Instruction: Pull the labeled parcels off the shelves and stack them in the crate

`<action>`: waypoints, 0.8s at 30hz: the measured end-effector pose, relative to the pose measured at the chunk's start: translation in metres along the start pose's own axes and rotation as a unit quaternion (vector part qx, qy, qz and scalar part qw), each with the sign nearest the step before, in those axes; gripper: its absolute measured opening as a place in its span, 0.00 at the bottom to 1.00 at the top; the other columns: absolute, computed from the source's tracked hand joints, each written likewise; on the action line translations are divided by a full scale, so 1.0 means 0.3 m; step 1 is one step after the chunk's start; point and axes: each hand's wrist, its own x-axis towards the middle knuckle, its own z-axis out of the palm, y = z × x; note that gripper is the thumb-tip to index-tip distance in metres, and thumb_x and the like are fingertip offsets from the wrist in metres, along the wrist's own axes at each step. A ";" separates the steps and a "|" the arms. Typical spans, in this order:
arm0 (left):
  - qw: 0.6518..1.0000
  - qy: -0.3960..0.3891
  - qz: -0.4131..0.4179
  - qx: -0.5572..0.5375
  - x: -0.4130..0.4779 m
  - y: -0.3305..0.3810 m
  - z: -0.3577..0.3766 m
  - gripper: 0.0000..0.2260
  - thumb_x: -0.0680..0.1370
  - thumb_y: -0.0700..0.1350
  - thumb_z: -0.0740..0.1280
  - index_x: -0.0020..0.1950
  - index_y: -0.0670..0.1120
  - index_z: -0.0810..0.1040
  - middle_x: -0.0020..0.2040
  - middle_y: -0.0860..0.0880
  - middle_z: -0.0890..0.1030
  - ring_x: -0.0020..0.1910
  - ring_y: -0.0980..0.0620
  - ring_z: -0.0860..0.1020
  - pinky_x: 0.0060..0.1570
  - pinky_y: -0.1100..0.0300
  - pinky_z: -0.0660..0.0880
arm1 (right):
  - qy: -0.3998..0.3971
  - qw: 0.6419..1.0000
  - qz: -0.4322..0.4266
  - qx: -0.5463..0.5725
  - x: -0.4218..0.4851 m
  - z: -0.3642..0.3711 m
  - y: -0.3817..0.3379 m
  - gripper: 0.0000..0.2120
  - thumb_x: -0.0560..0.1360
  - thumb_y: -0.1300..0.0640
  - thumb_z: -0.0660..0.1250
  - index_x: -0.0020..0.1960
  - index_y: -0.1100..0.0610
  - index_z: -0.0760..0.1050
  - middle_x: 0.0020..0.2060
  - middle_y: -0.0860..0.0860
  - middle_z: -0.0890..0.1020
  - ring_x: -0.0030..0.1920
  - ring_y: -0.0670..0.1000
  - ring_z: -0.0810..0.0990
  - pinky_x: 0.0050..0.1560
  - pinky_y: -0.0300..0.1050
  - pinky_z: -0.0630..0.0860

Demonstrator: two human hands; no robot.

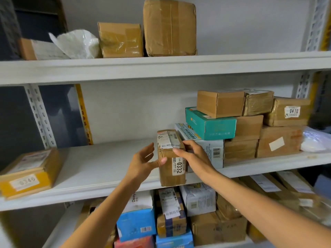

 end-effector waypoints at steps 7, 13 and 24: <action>0.989 -0.142 -0.030 -0.040 0.042 0.013 -0.018 0.48 0.58 0.50 0.81 0.75 0.51 0.65 0.71 0.50 0.72 0.62 0.49 0.78 0.52 0.50 0.80 | -0.091 0.995 0.031 -0.037 0.028 -0.016 -0.034 0.20 0.73 0.53 0.72 0.65 0.49 0.74 0.58 0.47 0.81 0.60 0.48 0.78 0.64 0.52 0.73; 0.990 -0.133 0.014 -0.038 -0.009 -0.044 -0.032 0.39 0.66 0.42 0.79 0.74 0.55 0.67 0.69 0.55 0.75 0.66 0.52 0.75 0.63 0.47 0.75 | -0.030 0.999 0.015 -0.040 -0.012 -0.035 0.034 0.31 0.60 0.58 0.82 0.60 0.52 0.73 0.57 0.46 0.79 0.59 0.46 0.76 0.62 0.48 0.74; 0.988 -0.149 -0.006 -0.034 0.033 -0.040 -0.064 0.45 0.64 0.42 0.81 0.76 0.51 0.64 0.72 0.50 0.71 0.65 0.47 0.77 0.55 0.50 0.79 | -0.130 0.990 0.046 0.031 0.041 -0.025 -0.006 0.30 0.66 0.60 0.79 0.65 0.53 0.75 0.55 0.49 0.84 0.55 0.46 0.82 0.55 0.44 0.80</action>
